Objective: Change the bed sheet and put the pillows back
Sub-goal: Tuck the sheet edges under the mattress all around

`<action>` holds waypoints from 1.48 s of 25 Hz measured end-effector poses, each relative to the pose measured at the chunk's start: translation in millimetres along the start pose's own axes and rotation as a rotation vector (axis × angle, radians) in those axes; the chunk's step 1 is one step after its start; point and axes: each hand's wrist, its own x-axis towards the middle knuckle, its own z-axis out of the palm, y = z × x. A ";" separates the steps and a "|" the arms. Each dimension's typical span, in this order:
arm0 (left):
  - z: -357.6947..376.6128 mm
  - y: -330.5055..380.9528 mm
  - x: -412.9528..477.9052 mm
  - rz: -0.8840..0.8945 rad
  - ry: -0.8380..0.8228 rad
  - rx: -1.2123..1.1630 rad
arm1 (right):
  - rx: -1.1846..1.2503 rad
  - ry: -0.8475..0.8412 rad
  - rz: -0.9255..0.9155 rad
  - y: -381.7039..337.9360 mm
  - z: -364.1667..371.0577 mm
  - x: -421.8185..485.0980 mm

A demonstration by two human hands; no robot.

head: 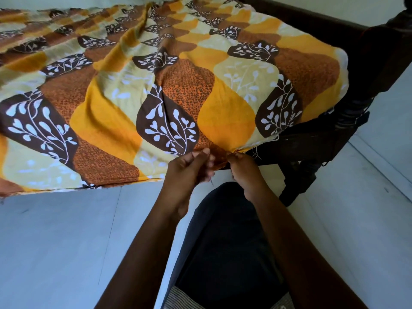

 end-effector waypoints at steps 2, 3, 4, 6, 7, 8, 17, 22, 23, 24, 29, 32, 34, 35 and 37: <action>17.7 3.1 7.3 -0.042 0.030 -0.347 | -0.003 0.028 -0.001 2.5 3.2 -2.6; 23.1 1.7 9.1 -0.104 0.036 -0.504 | 0.011 0.047 0.003 4.0 4.3 -3.0; 26.1 0.7 10.2 -0.159 0.037 -0.635 | 0.029 0.075 0.002 4.8 5.6 -3.6; 29.7 4.5 10.6 -0.199 0.035 -0.818 | 0.100 0.151 -0.009 5.3 8.1 -6.9; 31.3 7.3 11.2 -0.199 0.037 -0.893 | 0.143 0.193 -0.014 4.9 10.0 -8.9; 33.3 9.7 12.3 -0.194 0.044 -0.953 | 0.199 0.230 -0.007 4.7 11.9 -10.4; 26.9 9.1 33.4 -0.204 -0.038 -1.227 | 0.863 0.311 0.153 -3.4 -25.8 -9.0; 22.9 3.4 37.9 -0.148 -0.149 -1.272 | 1.345 -0.075 0.143 -20.7 -46.4 -22.3; 22.5 4.1 38.6 -0.138 -0.165 -1.273 | 1.362 -0.103 0.151 -26.6 -47.7 -21.9; 21.8 4.3 39.3 -0.129 -0.181 -1.278 | 1.372 -0.114 0.147 -32.9 -47.2 -20.5; 22.0 7.9 41.4 -0.103 -0.211 -1.273 | 1.577 -0.140 0.056 -63.3 -14.4 6.8; 19.7 11.3 34.3 -0.184 -0.101 -1.032 | 1.581 -0.050 0.074 -62.1 -7.8 12.0; 8.7 9.8 24.7 -0.220 0.026 -0.856 | 1.473 -0.008 0.130 -51.2 -11.9 -2.4; -0.9 5.1 19.4 -0.202 0.090 -0.819 | 1.411 -0.005 0.151 -43.8 -12.1 -13.0; -25.0 -0.4 8.3 -0.156 0.244 -0.784 | 1.326 -0.064 0.175 -32.1 -4.3 -36.0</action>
